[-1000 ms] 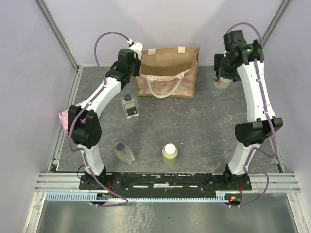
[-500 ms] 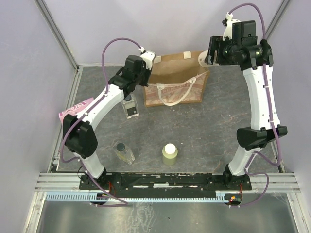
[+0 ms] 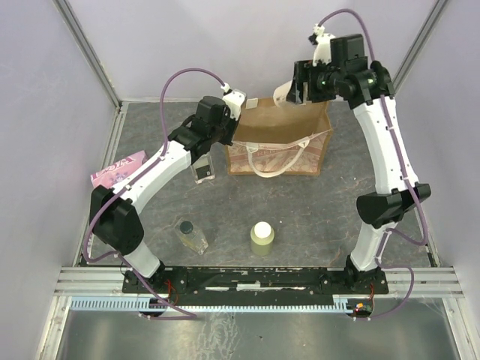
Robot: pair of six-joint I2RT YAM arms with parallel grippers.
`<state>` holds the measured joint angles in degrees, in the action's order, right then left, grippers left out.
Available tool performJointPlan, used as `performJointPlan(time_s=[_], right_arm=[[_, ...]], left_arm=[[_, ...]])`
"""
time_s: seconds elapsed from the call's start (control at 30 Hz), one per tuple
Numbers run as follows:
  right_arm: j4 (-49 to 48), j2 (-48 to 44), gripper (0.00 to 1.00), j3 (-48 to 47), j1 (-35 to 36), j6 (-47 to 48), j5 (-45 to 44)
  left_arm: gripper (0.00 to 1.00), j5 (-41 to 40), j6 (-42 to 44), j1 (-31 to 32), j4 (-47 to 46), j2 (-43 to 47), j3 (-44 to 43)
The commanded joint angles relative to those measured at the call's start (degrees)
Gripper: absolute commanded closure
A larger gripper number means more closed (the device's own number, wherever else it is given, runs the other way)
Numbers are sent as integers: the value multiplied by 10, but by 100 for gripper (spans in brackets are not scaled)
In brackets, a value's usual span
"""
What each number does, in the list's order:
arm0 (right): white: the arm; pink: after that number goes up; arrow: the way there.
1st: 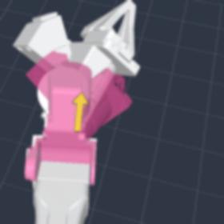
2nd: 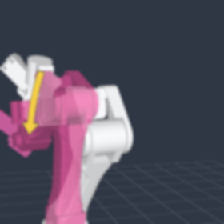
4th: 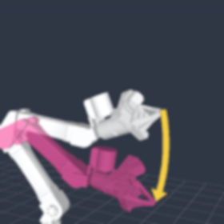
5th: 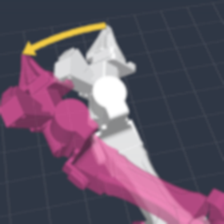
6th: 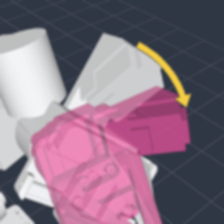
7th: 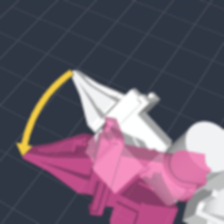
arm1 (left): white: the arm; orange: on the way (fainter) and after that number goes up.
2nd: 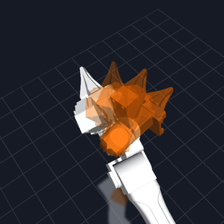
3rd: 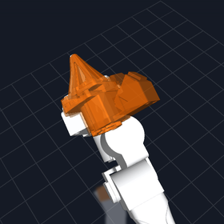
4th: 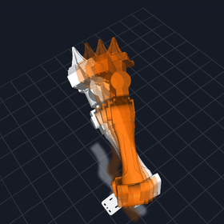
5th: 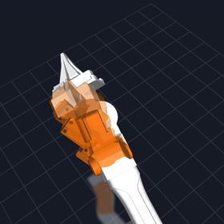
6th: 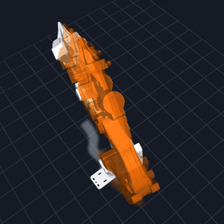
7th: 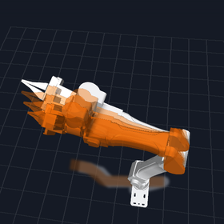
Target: Place the personal care products into the canvas bag
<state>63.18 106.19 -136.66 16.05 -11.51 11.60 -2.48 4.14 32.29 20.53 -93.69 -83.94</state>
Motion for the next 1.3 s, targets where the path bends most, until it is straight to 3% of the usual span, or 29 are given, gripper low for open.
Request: performJointPlan(time_s=[0.0, 0.2, 0.5, 0.8, 1.27], right_arm=[[-17, -5, 100, 9, 21, 17, 3], [-20, -4, 100, 98, 29, 30, -30], [-35, 41, 100, 153, 30, 21, -54], [7, 121, 100, 133, 31, 29, -113], [78, 145, 100, 154, 29, 54, -211]], left_arm=[[97, -7, 3, 6, -7, 16, 1], [97, -6, 2, 11, -7, 12, -9], [97, -9, 3, 13, -7, 10, -19], [97, -20, 6, 13, -5, 12, -18], [97, -31, 22, 12, -3, 4, -19]])
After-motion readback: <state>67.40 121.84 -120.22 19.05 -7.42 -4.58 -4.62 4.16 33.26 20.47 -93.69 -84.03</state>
